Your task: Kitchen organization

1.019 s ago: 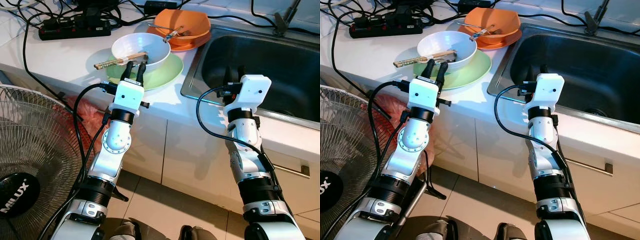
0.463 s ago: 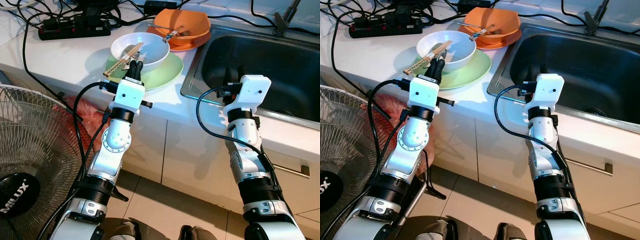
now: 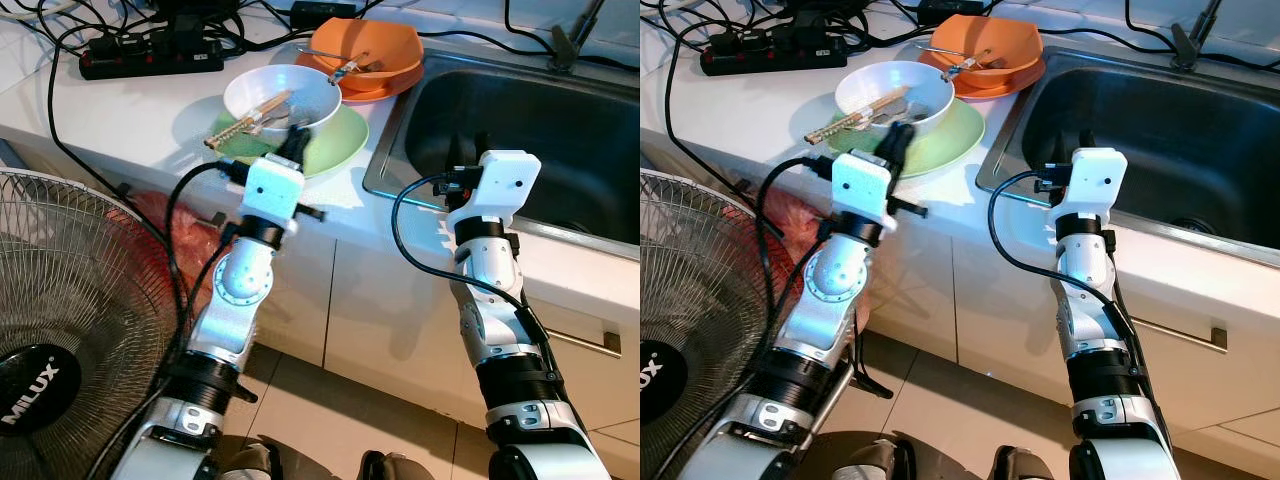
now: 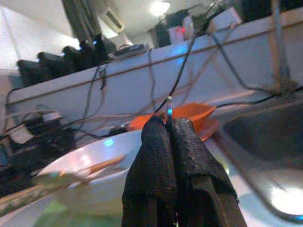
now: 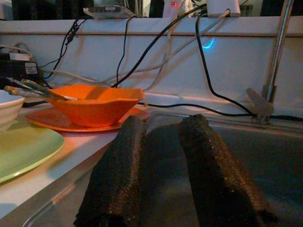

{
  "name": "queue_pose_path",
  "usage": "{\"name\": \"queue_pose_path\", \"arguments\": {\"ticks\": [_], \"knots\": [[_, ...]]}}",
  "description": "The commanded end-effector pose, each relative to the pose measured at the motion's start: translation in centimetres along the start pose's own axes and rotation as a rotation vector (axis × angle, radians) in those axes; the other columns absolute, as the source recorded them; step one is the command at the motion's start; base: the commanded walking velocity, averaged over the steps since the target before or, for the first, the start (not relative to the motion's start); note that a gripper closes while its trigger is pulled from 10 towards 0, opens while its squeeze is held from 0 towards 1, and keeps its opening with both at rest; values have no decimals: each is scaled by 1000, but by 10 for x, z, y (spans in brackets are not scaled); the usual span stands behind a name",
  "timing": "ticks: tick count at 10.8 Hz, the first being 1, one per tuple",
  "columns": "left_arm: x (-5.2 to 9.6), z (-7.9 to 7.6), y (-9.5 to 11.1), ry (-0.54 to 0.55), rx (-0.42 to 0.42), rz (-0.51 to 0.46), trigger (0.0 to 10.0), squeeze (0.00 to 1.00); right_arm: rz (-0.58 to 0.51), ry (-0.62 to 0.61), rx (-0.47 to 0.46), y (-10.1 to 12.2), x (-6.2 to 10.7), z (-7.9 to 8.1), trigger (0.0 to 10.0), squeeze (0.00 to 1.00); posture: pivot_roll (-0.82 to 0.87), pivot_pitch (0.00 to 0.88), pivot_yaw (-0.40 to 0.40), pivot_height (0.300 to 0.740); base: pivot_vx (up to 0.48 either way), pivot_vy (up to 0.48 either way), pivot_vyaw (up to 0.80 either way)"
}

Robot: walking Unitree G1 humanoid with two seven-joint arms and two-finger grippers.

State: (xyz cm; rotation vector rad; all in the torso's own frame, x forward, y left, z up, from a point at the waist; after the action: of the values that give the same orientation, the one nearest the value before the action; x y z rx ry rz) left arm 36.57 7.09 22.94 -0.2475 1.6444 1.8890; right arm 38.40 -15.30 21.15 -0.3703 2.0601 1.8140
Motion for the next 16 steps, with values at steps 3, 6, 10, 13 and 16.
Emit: {"name": "queue_pose_path", "arguments": {"ticks": [3, 6, 10, 13, 16], "knots": [[-11, -8, 29, -52, 19, -103, 10000, 0, 9, 2, 7, -3, 1, 2, 10000, 0, 20, 126, 3, 740, 0, 0, 0], [-19, -1, 67, -22, -116, -254, 10000, 0, 12, 3, 4, -3, 1, 2, 10000, 0, 25, 132, 1, 740, 0, 0, 0], [-25, -13, 100, -57, -133, -360, 10000, 0, 16, -3, 5, -4, 1, 2, 10000, 0, 25, 137, 1, 740, 0, 0, 0], [-22, -50, 93, -209, -20, -322, 10000, 0, 18, -10, -5, -5, 1, 2, 10000, 0, 21, 138, 8, 740, 0, 0, 0], [-21, -65, 88, -279, 84, -275, 10000, 0, 9, -6, -4, -3, 2, 2, 10000, 0, 16, 133, 12, 740, 0, 0, 0]]}}
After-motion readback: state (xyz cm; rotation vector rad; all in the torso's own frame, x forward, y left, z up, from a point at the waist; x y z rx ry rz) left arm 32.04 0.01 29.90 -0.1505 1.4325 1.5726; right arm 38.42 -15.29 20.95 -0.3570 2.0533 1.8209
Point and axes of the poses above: a point about 5 cm out from each wrist's last joint towards the gripper, its own x axis pointing back from the gripper into the wrist, its own y axis along the axis of the wrist's last joint, z = x × y, the point moved 4 cm from there along -x, pointing out of the wrist towards the gripper, and after that the axes turned 5 degrees about x, right-handed, at the moved point
